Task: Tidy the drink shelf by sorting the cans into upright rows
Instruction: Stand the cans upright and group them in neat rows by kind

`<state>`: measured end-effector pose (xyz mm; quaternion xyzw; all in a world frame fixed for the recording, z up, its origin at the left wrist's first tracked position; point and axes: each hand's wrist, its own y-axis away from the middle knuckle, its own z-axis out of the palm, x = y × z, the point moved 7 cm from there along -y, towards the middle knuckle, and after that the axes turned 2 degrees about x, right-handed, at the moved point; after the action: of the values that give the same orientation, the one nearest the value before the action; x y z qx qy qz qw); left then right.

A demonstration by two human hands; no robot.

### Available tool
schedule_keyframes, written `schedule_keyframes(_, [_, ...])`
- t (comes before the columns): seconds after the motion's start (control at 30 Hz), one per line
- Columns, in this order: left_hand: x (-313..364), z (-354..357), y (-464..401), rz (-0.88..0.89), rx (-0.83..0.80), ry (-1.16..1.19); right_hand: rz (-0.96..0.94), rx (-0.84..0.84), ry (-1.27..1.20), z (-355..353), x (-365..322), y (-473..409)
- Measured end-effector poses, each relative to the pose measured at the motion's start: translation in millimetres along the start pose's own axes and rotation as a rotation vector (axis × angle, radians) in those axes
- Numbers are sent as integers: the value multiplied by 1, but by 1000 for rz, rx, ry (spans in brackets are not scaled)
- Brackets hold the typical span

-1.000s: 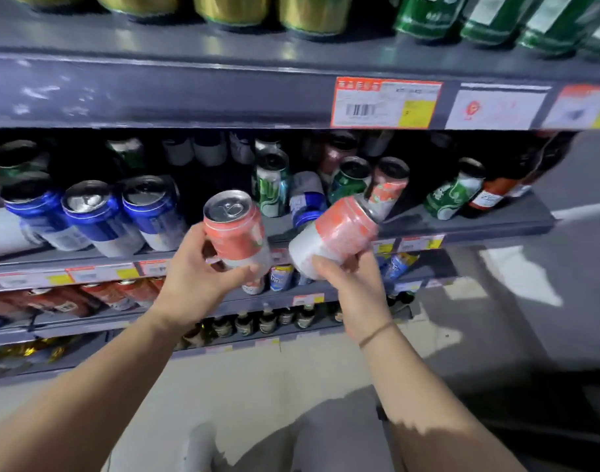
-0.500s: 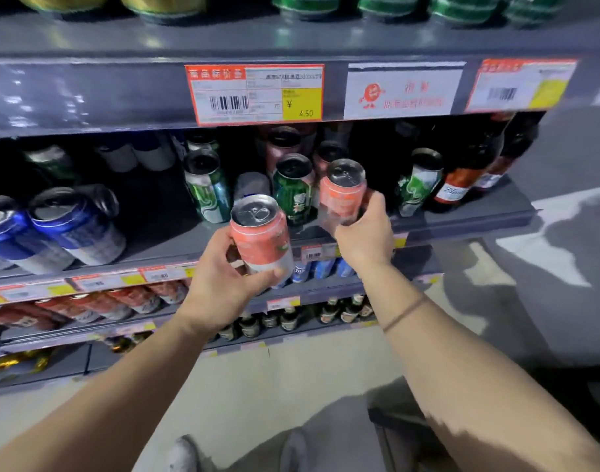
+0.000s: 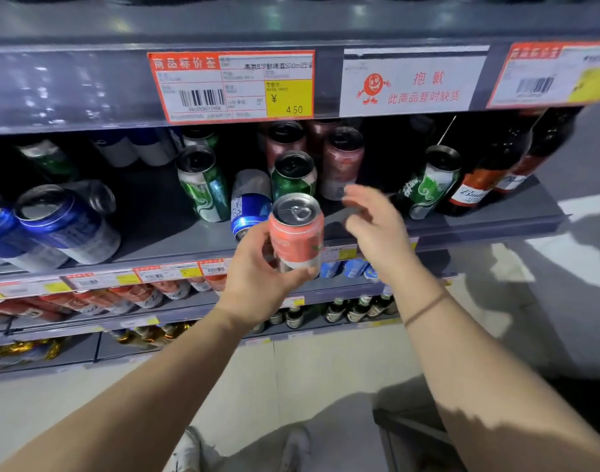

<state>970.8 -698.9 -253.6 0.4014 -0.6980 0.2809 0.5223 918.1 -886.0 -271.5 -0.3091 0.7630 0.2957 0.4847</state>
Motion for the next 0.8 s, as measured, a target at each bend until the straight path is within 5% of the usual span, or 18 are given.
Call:
schedule_keyframes(0.1, [8,24,-5,74,0,0,-6,-309,-10,17,-2,44])
schedule_keyframes(0.27, [18,46,-16,160,-41,-153,-46,153,73,-17,-4,35])
schedule_keyframes(0.47, [38,-11,-29,250,359,-372,7,346,257,-36,0,-7])
schedule_keyframes(0.6, [34,-20,-43,156,329,-356,30,390,250,-35,7,-20])
schedule_keyframes(0.8, [36,-7,-71,175,265,-421,89,785,54,-82,21,7])
